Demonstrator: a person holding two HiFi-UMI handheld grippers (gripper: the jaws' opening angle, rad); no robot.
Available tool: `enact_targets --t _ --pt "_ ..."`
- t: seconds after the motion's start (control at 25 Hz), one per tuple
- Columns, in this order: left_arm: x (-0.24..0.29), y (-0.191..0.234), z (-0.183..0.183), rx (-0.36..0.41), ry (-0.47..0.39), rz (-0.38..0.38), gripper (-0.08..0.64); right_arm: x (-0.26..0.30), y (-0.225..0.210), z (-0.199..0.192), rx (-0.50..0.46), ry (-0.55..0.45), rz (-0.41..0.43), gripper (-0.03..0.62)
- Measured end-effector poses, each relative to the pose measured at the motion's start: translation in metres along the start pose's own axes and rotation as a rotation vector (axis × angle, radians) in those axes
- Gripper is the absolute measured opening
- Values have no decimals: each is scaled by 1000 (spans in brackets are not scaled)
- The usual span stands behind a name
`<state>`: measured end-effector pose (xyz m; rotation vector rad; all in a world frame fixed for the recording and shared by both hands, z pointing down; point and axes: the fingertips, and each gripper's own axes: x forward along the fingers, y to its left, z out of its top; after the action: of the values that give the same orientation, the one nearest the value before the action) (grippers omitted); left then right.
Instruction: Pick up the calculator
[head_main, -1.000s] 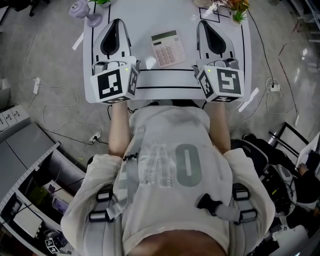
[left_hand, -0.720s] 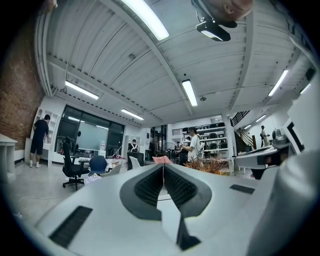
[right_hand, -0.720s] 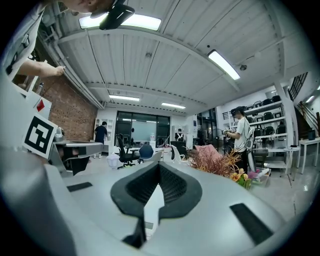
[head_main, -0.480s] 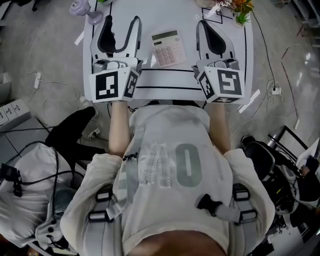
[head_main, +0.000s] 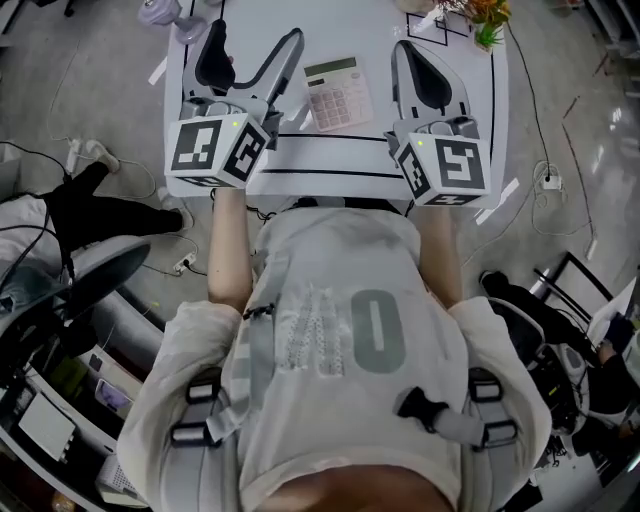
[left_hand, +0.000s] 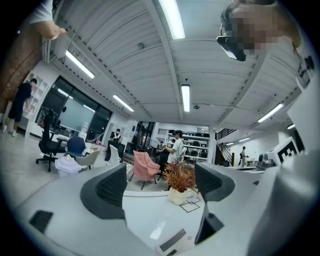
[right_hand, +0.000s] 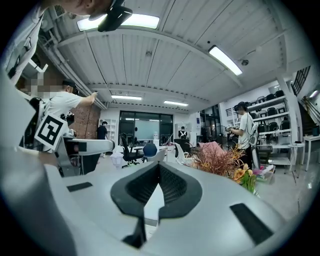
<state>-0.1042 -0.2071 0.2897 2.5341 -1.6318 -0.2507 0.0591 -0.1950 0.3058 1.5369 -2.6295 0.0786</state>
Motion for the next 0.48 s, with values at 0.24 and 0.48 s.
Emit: enact_targets --t 0.24,0.48 --pt "17 10 -59 -294 228 -194 410 -3 -8 -13 15 37 -1 5" --pt "18 7 -124 -688 370 -325 410 -5 -11 -33 57 98 37 5"
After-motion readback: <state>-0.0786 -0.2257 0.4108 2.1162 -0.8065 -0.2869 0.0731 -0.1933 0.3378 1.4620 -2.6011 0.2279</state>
